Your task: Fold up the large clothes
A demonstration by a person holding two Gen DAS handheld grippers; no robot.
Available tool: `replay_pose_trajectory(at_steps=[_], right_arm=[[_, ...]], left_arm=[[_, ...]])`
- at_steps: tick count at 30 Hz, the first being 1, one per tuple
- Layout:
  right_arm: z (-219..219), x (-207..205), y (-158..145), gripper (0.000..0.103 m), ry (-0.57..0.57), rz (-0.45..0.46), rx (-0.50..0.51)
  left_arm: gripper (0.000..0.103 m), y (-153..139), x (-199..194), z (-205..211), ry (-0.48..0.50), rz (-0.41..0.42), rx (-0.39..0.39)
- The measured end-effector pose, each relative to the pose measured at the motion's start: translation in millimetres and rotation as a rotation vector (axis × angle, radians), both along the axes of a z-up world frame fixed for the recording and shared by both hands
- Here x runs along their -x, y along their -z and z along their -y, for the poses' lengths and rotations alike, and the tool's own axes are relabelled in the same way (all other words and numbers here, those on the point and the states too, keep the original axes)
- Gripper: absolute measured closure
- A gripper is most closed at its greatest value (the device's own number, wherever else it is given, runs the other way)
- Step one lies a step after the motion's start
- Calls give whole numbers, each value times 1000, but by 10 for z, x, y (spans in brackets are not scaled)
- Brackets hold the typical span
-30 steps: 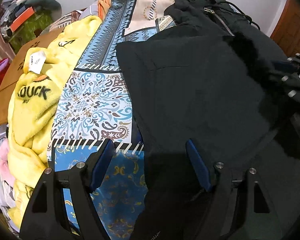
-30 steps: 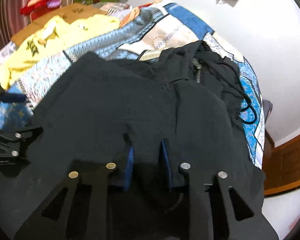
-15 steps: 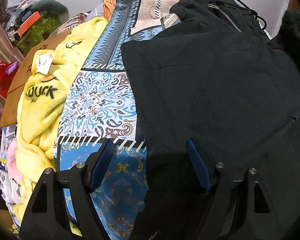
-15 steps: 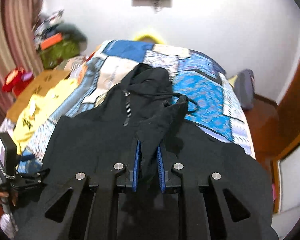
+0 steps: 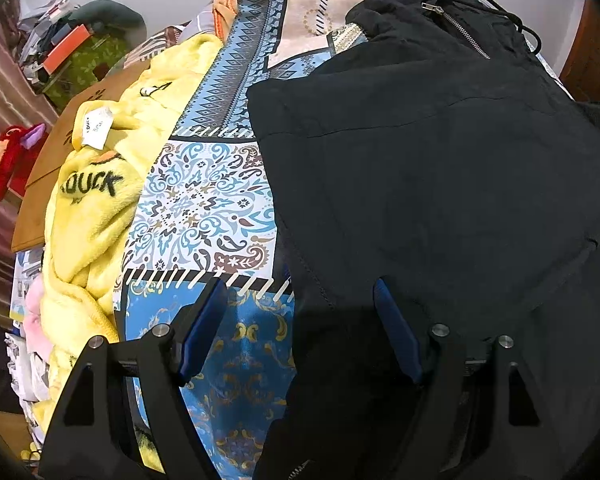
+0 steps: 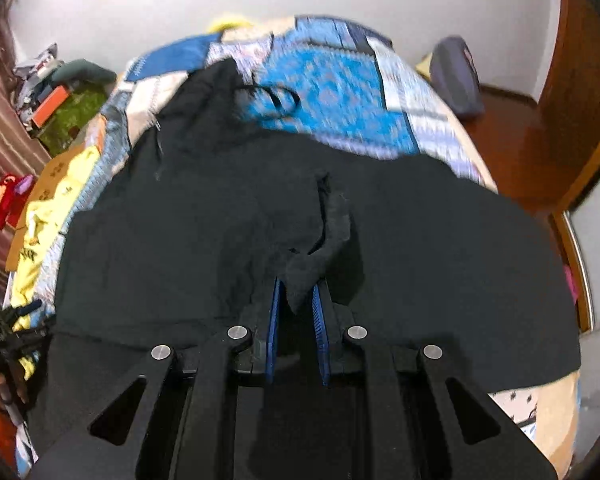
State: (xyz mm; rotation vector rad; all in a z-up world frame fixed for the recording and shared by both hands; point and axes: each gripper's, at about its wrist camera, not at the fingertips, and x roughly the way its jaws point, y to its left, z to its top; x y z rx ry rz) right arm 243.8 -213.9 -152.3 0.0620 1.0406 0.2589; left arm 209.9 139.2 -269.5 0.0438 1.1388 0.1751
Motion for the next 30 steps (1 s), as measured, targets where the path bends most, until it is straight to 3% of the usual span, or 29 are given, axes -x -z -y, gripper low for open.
replay_pose_trajectory(at_steps=[6, 8, 11, 16, 19, 21, 24, 30], right_arm=[[147, 116, 159, 88, 32, -48, 100], [232, 133, 158, 88, 37, -75, 89], [355, 180, 79, 88, 51, -79, 60], [565, 274, -253, 88, 84, -1, 48], [728, 323, -468, 81, 127, 53, 27], [838, 350, -569, 67, 160, 83, 15], [1073, 440, -705, 55, 225, 132, -4], [1570, 517, -671, 53, 342, 109, -61]], left_arm=[[28, -9, -16, 12, -8, -9, -11], [28, -35, -23, 34, -7, -13, -28], [28, -160, -30, 71, 12, -3, -50], [28, -553, -58, 166, 38, 79, -57], [28, -863, -107, 277, 58, 150, -42], [28, -1058, -151, 386, 78, 197, -34], [28, -1321, -221, 617, 119, 267, -25], [25, -1585, -346, 1108, 219, 345, 16]])
